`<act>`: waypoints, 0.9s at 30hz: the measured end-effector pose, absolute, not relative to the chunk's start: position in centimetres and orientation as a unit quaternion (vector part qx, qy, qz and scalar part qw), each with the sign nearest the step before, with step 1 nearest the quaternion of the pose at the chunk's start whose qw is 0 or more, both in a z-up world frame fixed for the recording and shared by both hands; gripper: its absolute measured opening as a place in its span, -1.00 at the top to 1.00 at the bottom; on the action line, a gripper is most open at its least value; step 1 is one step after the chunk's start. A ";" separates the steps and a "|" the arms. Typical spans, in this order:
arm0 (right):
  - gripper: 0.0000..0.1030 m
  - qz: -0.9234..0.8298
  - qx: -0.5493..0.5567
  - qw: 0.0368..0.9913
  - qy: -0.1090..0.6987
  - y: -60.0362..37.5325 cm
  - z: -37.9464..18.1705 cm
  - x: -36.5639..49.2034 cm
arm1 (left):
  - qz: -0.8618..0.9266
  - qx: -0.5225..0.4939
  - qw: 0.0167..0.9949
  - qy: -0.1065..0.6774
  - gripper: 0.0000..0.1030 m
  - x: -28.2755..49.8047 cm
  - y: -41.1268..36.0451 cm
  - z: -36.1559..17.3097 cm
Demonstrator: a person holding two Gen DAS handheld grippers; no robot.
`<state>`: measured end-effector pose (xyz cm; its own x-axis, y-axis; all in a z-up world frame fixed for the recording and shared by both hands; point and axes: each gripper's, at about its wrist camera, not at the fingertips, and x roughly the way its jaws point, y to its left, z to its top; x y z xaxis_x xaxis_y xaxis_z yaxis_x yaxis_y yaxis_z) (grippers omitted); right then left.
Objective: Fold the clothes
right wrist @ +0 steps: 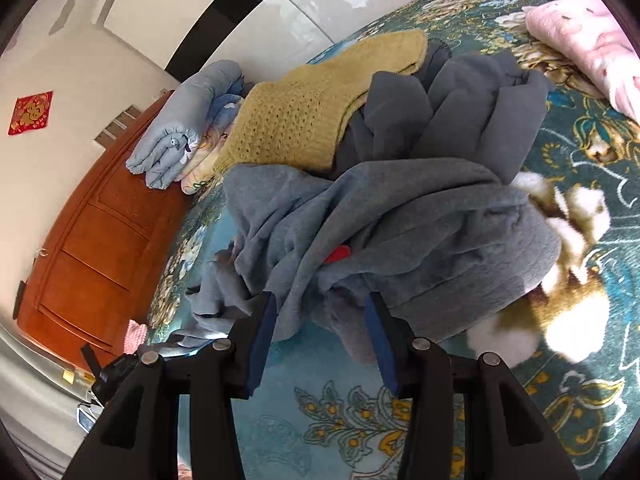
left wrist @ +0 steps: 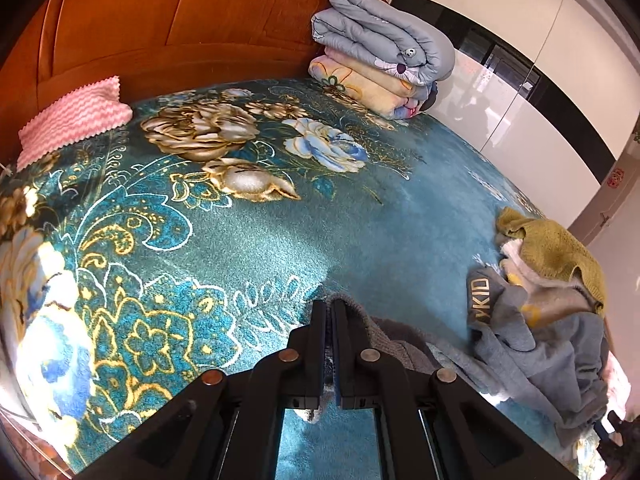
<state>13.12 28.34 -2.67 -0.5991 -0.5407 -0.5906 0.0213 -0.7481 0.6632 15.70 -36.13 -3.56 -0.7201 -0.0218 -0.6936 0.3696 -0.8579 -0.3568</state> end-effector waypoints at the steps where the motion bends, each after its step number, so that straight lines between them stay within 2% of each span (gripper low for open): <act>1: 0.07 -0.832 0.417 0.169 -0.323 27.9 -3.0 12.8 | -0.894 0.361 0.108 0.243 0.86 15.7 -36.1 -3.4; 3: 0.07 -0.828 0.416 0.166 -0.336 27.1 -3.3 12.0 | -0.892 0.371 0.108 0.236 0.68 15.4 -36.0 -3.0; 4: 0.07 -0.828 0.414 0.159 -0.343 26.8 -3.4 11.7 | -0.891 0.376 0.109 0.231 0.43 15.3 -35.9 -2.8; 5: 0.07 -0.825 0.415 0.151 -0.353 26.8 -3.6 11.2 | -0.891 0.378 0.111 0.225 0.05 15.4 -35.8 -2.5; 6: 0.12 -0.819 0.417 0.143 -0.368 26.9 -4.0 10.8 | -0.893 0.373 0.114 0.223 -0.15 15.7 -35.9 -2.1; 7: 0.49 -0.812 0.419 0.136 -0.383 27.0 -4.3 10.4 | -0.896 0.368 0.117 0.221 -0.35 16.0 -35.9 -1.7; 8: 0.79 -0.808 0.420 0.130 -0.392 27.2 -4.4 10.2 | -0.898 0.363 0.120 0.219 -0.36 16.4 -36.1 -1.3; 9: 0.86 -0.807 0.419 0.127 -0.396 27.4 -4.4 10.1 | -0.900 0.357 0.122 0.218 -0.36 16.8 -36.2 -0.9; 13: 0.92 -0.833 0.364 0.130 -0.394 29.1 -1.8 11.3 | -0.900 0.346 0.108 0.241 -0.36 17.4 -36.1 0.0; 20: 1.00 -0.883 0.250 0.147 -0.368 32.9 6.0 15.6 | -0.863 0.403 -0.030 0.303 -0.36 12.9 -28.5 -2.5; 23: 1.00 -0.899 0.248 0.145 -0.332 33.3 8.1 16.5 | -0.844 0.427 -0.056 0.320 -0.36 9.8 -24.8 -4.2; 27: 0.95 -0.889 0.297 0.161 -0.309 32.6 6.4 16.5 | -0.816 0.459 -0.039 0.349 -0.36 5.6 -22.7 -7.0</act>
<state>16.52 32.65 6.43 -0.7723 -0.4688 -0.4286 0.1022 -0.7576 0.6447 5.57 -22.71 -6.99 -0.5749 0.3840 -0.7225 0.2567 -0.7538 -0.6049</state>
